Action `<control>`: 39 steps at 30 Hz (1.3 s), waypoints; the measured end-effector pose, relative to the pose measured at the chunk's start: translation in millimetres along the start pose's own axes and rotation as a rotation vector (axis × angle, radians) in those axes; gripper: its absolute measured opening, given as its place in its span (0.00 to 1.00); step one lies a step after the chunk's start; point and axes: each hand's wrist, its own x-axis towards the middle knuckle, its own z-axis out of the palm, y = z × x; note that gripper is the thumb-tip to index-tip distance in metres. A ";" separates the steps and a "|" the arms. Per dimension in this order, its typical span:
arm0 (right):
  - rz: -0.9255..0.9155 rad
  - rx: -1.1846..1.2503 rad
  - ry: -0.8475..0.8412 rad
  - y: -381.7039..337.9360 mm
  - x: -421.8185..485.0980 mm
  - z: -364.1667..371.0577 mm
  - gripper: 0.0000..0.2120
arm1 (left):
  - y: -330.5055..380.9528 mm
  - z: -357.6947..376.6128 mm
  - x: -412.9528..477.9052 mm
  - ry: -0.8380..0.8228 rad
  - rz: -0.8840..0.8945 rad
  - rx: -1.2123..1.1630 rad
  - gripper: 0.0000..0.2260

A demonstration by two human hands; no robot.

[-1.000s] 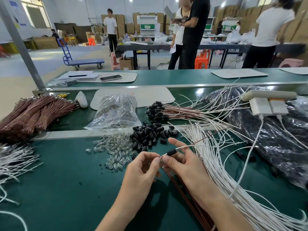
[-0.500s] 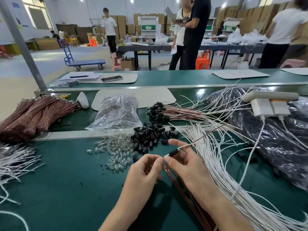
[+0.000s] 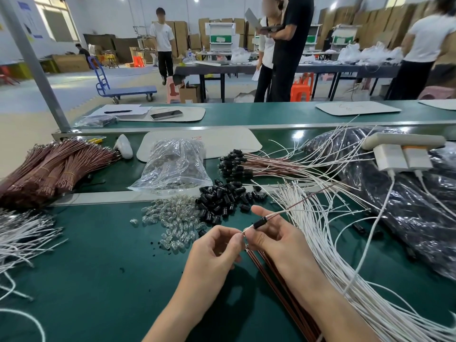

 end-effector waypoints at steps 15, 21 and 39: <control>0.058 0.079 -0.011 0.3 0.3 1.5 0.23 | -1.5 -0.4 2.1 -0.005 -0.014 -0.032 0.05; 0.059 0.109 -0.031 -0.7 1.0 0.5 0.28 | -1.9 -1.7 3.5 -0.019 -0.031 -0.052 0.06; 0.029 -0.032 -0.015 0.0 -0.5 -1.5 0.26 | -5.9 4.1 0.3 0.044 0.036 0.052 0.05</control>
